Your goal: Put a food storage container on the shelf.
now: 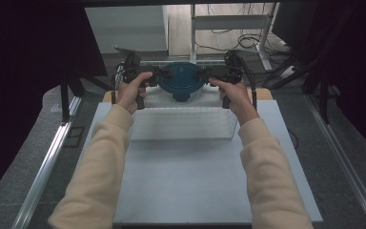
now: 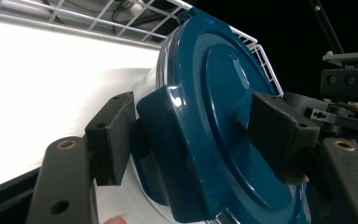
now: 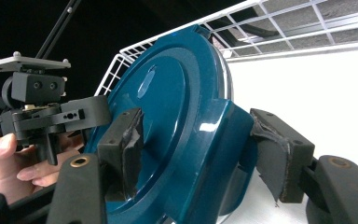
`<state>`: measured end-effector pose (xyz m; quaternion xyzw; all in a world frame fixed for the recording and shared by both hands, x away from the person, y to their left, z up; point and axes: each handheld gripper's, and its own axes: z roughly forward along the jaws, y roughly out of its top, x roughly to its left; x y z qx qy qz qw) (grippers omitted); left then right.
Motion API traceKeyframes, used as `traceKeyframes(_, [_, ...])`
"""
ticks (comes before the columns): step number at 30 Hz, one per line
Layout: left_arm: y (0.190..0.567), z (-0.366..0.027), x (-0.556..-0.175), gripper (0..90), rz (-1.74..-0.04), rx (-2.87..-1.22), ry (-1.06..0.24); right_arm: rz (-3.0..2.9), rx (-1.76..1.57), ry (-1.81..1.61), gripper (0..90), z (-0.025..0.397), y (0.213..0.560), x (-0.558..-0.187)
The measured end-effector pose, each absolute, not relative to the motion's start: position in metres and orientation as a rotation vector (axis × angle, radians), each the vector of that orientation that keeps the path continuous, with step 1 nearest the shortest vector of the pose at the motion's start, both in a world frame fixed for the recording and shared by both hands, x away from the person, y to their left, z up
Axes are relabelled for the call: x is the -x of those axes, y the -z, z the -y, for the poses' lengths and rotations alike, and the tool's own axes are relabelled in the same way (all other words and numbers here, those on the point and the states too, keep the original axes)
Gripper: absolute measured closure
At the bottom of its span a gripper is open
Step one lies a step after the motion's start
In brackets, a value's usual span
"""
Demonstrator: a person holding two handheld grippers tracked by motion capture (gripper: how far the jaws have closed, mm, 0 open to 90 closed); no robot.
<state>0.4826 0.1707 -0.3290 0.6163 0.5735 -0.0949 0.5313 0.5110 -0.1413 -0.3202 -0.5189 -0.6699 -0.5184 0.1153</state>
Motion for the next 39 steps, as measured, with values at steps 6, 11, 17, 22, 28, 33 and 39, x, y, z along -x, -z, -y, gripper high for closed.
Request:
traceKeyframes(6, [0.325, -0.168, -0.473, 24.4, -1.355, -1.472, 0.101, 1.997, 1.597, 1.588, 20.6, 0.138, 0.311, -0.501])
traceKeyframes(11, [0.314, -0.172, -0.456, 17.6, -1.342, -1.493, -0.007, 2.122, 1.6, 1.661, 13.6, 0.141, 0.296, -0.483])
traceKeyframes(17, [0.307, -0.172, -0.413, 18.9, -1.249, -1.541, -0.116, 2.264, 1.513, 1.722, 14.7, 0.157, 0.286, -0.452])
traceKeyframes(22, [0.309, -0.165, -0.376, 18.4, -1.125, -1.595, -0.12, 2.343, 1.407, 1.734, 18.9, 0.17, 0.295, -0.419])
traceKeyframes(28, [0.324, -0.152, -0.335, 20.9, -1.053, -1.67, -0.138, 2.494, 1.287, 1.744, 20.9, 0.177, 0.314, -0.376])
traceKeyframes(33, [0.343, -0.147, -0.31, 21.9, -1.032, -1.721, -0.155, 2.535, 1.233, 1.742, 21.6, 0.186, 0.338, -0.354])
traceKeyframes(39, [0.37, -0.149, -0.286, 23.0, -1.014, -1.76, -0.157, 2.58, 1.223, 1.69, 23.8, 0.194, 0.366, -0.337])
